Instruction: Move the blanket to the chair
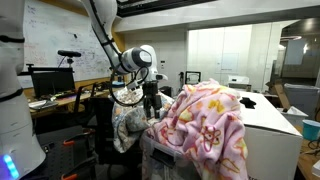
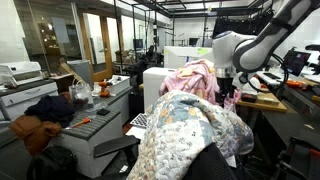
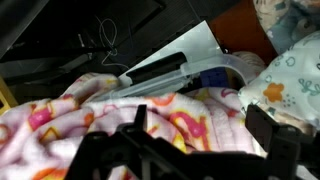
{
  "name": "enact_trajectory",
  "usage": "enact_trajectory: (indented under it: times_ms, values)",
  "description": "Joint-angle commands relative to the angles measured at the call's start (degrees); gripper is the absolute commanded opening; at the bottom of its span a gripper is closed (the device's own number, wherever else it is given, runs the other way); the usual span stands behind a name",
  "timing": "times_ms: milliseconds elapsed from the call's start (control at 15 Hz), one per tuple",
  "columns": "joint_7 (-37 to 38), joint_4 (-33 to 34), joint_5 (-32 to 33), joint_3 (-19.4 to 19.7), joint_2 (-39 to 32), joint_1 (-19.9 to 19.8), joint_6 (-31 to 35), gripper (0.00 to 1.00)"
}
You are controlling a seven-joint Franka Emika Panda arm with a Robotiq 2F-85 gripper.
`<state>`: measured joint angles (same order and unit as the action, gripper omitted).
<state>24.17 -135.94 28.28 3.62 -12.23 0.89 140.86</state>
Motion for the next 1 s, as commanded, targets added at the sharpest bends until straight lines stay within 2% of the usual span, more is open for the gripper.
enact_trajectory:
  times_ms: [0, 133, 400, 667, 933]
  values:
    - [1.79, 0.91, -0.66, 0.98, -5.07, 1.66, 2.30, 1.00]
    - [-1.27, 0.88, -5.24, -0.37, -6.68, 1.81, 2.94, 1.00]
    - [-12.74, -0.11, -17.20, -6.38, -6.34, 2.06, 3.35, 1.00]
    - [-23.49, 0.68, -26.25, -12.26, -5.47, 2.19, 1.78, 1.00]
    - [-35.34, 1.78, -36.01, -17.18, -4.75, 0.70, -0.87, 1.00]
